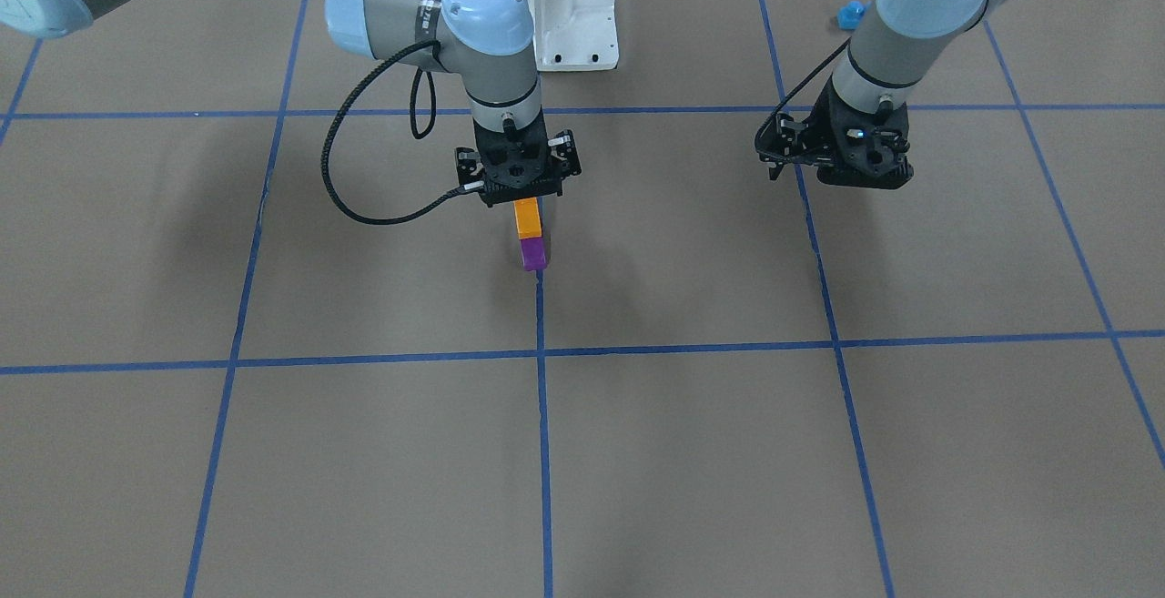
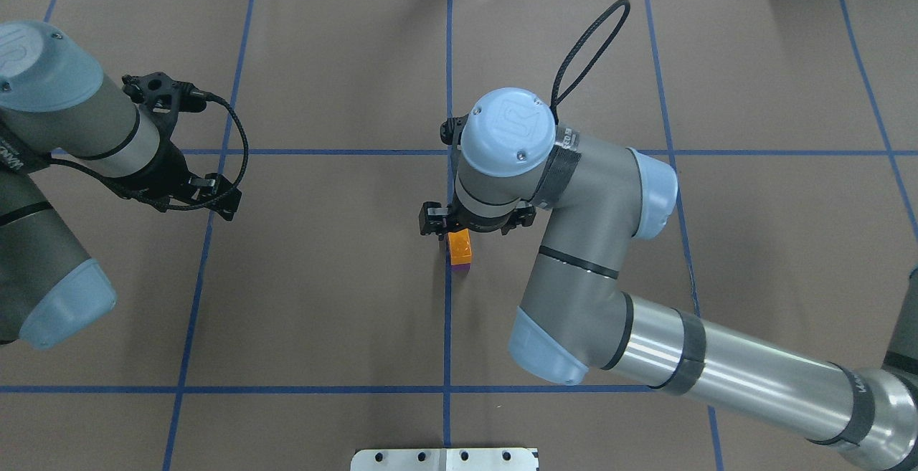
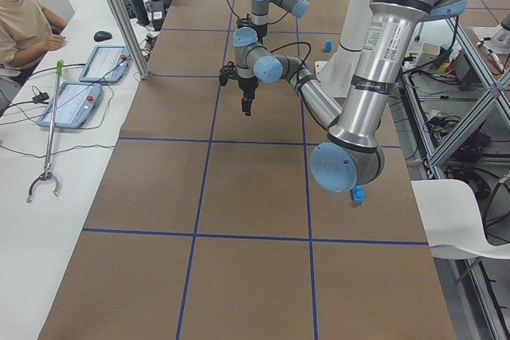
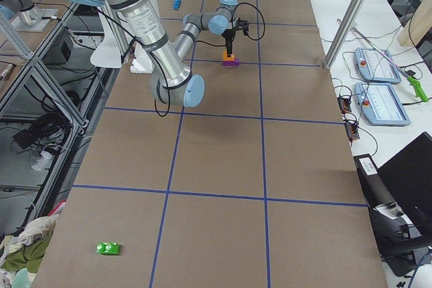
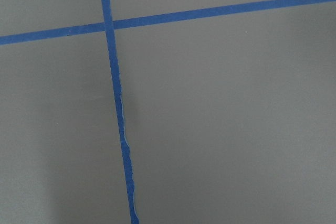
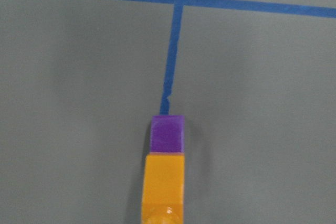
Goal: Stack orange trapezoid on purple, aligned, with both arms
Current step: 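Open the right gripper and lift it away from the stack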
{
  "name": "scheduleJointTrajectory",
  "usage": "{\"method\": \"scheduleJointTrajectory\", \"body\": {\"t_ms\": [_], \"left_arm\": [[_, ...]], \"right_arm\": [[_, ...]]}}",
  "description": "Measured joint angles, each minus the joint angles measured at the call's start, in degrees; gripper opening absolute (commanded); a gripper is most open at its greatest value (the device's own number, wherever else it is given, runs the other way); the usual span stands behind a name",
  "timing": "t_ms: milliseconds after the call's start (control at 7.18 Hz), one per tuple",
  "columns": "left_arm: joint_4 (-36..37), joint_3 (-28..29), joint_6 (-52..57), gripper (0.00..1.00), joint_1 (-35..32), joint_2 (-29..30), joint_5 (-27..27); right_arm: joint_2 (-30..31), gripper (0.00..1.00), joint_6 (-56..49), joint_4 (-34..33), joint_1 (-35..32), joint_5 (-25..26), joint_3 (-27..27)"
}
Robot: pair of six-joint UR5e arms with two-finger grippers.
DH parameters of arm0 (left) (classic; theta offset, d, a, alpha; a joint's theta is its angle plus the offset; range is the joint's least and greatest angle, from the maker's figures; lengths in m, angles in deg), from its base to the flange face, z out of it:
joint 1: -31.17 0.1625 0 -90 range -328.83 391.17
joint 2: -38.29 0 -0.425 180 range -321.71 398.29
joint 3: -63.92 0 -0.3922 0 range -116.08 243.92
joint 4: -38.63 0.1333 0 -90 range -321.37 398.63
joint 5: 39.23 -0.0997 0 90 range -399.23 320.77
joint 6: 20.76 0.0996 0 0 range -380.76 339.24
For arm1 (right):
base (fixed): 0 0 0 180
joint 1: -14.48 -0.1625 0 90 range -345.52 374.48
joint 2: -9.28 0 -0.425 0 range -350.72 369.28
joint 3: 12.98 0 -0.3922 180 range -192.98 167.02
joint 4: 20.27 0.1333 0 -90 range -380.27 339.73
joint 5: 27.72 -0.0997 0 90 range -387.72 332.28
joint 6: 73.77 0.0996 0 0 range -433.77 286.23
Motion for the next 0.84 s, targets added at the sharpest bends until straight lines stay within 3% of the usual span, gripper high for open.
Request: {"method": "scheduleJointTrajectory", "body": {"t_ms": [418, 835], "left_arm": [[-0.23, -0.94, 9.53, 1.0, -6.22, -4.2, 2.59], [-0.3, 4.94, 32.0, 1.0, -22.61, -9.0, 13.61]], "right_arm": [[13.7, 1.0, -7.23, -2.89, -9.56, -7.85, -11.08], [28.53, 1.0, -25.26, -2.58, -23.99, -14.17, -13.73]]}}
